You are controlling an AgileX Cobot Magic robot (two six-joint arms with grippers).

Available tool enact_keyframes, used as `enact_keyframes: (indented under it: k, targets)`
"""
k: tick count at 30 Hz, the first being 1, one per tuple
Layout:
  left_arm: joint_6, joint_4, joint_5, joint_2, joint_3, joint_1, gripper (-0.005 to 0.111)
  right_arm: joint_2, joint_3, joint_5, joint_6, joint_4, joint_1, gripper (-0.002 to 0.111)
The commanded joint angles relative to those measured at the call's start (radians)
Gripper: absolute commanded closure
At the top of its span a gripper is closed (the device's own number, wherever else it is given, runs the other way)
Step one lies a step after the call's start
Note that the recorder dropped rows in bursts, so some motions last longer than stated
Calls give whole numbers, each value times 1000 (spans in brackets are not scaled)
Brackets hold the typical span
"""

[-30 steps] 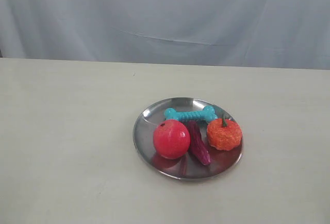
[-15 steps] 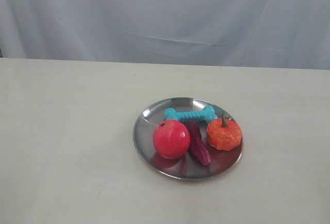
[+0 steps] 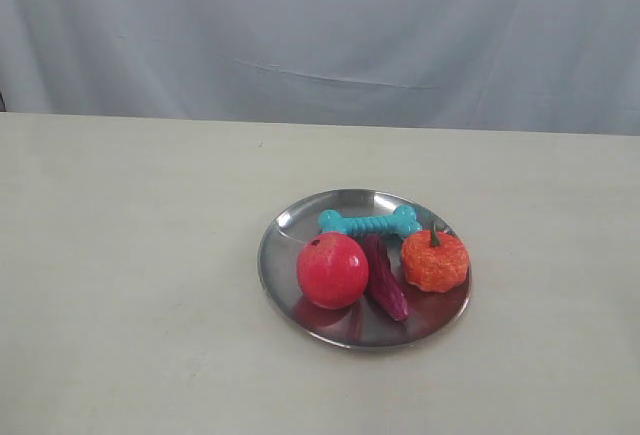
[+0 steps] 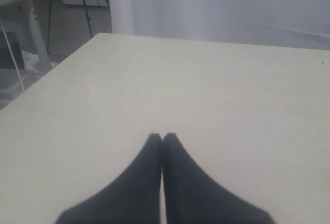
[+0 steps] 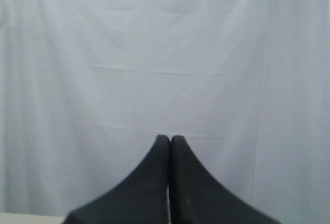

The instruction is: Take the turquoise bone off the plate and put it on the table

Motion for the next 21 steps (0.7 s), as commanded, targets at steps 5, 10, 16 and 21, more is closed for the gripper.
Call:
enact_keyframes:
  k: [5, 10, 16, 21]
  targets:
    - [-4, -1, -5, -1, 3, 2, 107, -4, 3, -48, -1, -9, 1, 109]
    - [-4, -1, -5, -1, 3, 2, 107, -4, 3, -80, 68, 0, 1, 109]
    - [-4, -1, -5, -1, 3, 2, 107, -4, 3, -125, 469, -10, 1, 109]
    - [-4, -1, -5, -1, 3, 2, 107, 23, -149, 128, 516, 0, 1, 109]
